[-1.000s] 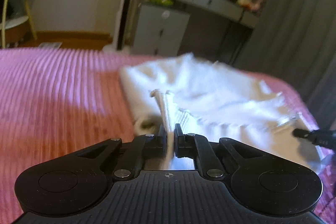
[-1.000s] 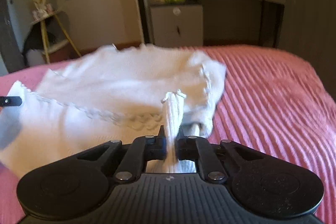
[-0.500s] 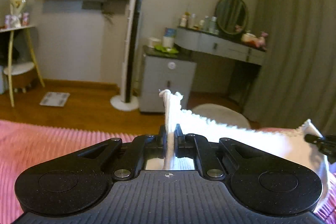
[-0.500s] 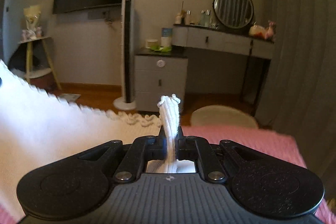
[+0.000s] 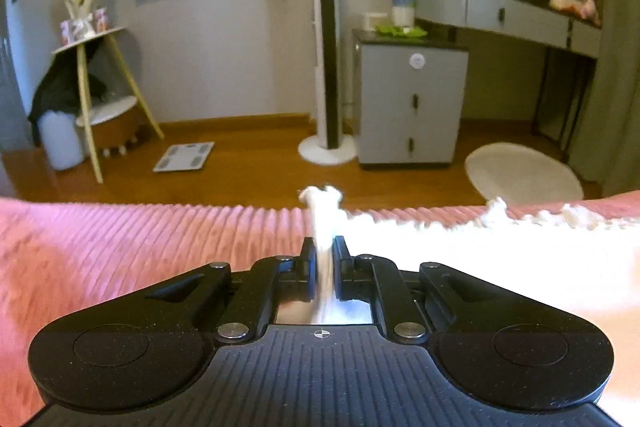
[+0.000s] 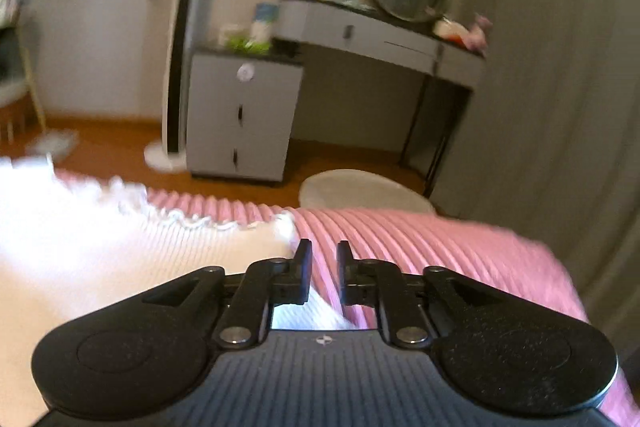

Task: Fold small clothes

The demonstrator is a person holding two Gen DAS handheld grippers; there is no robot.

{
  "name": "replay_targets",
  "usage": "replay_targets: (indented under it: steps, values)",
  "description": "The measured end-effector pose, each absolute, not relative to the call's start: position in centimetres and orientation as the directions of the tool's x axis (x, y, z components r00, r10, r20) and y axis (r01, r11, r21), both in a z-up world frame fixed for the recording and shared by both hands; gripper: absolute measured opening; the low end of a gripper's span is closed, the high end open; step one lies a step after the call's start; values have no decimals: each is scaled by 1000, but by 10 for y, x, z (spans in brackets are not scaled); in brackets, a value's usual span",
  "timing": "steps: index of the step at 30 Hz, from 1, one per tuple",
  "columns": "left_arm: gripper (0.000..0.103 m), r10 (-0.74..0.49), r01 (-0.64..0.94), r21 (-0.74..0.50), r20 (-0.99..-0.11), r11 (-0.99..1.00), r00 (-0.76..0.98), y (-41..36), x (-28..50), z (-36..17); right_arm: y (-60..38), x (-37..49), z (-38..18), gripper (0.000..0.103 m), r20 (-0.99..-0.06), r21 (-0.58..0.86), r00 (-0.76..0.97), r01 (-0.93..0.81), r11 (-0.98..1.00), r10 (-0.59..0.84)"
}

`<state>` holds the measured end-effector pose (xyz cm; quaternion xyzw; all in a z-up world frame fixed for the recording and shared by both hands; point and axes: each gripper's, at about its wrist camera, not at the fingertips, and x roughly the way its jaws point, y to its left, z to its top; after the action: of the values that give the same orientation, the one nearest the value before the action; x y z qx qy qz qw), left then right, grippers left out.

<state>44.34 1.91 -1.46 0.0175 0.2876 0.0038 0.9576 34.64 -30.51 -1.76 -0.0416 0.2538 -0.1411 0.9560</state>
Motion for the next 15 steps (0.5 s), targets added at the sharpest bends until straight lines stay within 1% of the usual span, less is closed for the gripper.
replay_targets:
  steps: [1, 2, 3, 4, 5, 6, 8, 9, 11, 13, 14, 15]
  values:
    - [15, -5, 19, 19, -546, 1000, 837, 25, 435, -11, -310, 332, -14, 23, -466, -108, 841, 255, 961, -275]
    - [17, -24, 29, 1, -548, 1000, 836, 32, 426, -8, -314, 314, -11, 27, -454, -62, 856, 246, 967, -247]
    - [19, -44, 36, -26, -558, 999, 829, 41, 418, -7, -318, 298, -9, 36, -450, -32, 862, 244, 969, -232]
    - [25, -83, 52, -69, -577, 996, 812, 50, 408, -7, -319, 280, -7, 40, -453, 0, 865, 240, 971, -214]
    - [28, -118, 68, -106, -594, 992, 796, 58, 400, -7, -320, 260, -8, 42, -455, 51, 873, 221, 974, -174]
    - [34, -142, 78, -129, -612, 989, 778, 63, 391, -8, -321, 245, -9, 43, -461, 86, 876, 206, 975, -144]
    - [36, -170, 100, -145, -628, 984, 759, 69, 373, -11, -318, 219, -15, 43, -484, 129, 870, 170, 977, -88]
    - [39, -186, 119, -148, -635, 982, 749, 68, 368, -12, -317, 213, -18, 43, -492, 137, 868, 160, 978, -73]
    - [40, -206, 138, -155, -651, 978, 731, 68, 359, -15, -313, 208, -25, 43, -527, 137, 847, 160, 978, -65]
    - [40, -232, 154, -176, -655, 972, 719, 67, 352, -15, -314, 212, -30, 40, -555, 166, 831, 150, 975, -33]
    - [40, -237, 163, -174, -652, 971, 720, 64, 351, -13, -311, 212, -30, 25, -560, 157, 827, 155, 975, -41]
    - [39, -238, 173, -163, -647, 971, 725, 62, 347, -10, -309, 214, -29, 18, -563, 137, 825, 150, 979, -48]
